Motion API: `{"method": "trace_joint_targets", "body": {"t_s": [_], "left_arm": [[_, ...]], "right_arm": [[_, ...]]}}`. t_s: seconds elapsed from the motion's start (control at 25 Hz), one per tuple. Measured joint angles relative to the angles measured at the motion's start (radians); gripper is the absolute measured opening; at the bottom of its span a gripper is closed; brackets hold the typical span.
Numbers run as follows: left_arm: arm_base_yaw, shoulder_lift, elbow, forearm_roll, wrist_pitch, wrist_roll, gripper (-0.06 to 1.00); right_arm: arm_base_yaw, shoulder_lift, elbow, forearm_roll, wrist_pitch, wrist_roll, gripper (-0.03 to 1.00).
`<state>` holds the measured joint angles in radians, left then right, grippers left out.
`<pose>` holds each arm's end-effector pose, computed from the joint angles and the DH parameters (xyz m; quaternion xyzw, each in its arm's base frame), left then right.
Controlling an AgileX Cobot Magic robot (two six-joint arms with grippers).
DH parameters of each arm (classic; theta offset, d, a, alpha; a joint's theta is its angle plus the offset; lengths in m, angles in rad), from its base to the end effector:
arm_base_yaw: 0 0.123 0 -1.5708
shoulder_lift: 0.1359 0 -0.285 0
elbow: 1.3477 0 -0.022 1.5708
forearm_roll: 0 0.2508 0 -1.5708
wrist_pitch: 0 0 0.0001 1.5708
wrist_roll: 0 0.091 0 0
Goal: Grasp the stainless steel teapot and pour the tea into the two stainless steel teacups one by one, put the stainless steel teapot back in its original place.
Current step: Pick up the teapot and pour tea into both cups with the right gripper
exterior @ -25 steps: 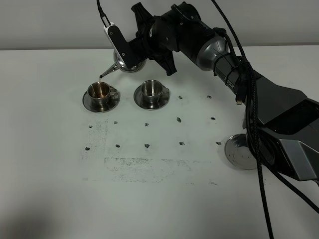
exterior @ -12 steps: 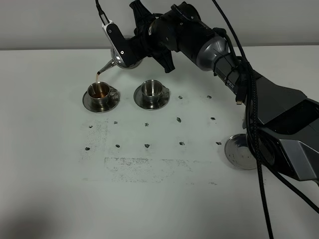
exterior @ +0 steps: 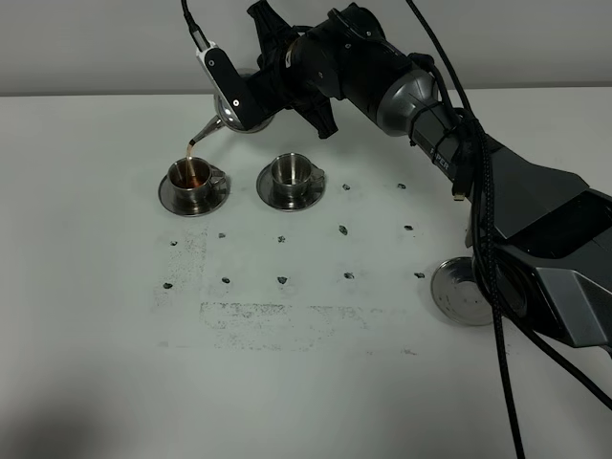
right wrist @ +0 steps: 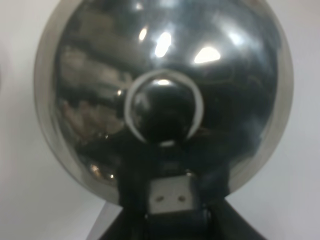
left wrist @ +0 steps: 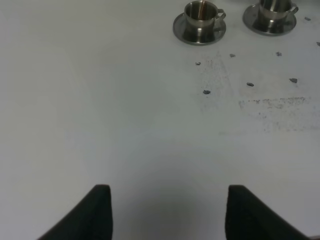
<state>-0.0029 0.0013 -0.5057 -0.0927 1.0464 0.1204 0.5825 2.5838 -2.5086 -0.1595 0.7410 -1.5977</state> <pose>-0.0049 -0.0073 0.2803 0.0538 0.8457 -0.0152 0.5307 0.4883 0.3100 0.2048 -0.8214 0.3926 -0.2619 0.3204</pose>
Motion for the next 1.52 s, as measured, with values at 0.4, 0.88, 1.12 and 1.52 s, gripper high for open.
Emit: {"method": "trace_joint_targets", "body": {"t_s": [0.4,0.88,1.12,1.52], "left_arm": [[0.000,0.000,0.000,0.000,0.000,0.000,0.49],[0.000,0.000,0.000,0.000,0.000,0.000,0.49],[0.000,0.000,0.000,0.000,0.000,0.000,0.49],[0.000,0.000,0.000,0.000,0.000,0.002,0.49]], "right_arm": [[0.011,0.018,0.000,-0.008,-0.007,-0.006,0.21],[0.020,0.023,0.000,-0.038,-0.014,-0.007,0.21],[0.020,0.023,0.000,-0.046,-0.014,-0.007,0.21],[0.021,0.029,0.000,-0.049,-0.015,-0.001,0.21]]}}
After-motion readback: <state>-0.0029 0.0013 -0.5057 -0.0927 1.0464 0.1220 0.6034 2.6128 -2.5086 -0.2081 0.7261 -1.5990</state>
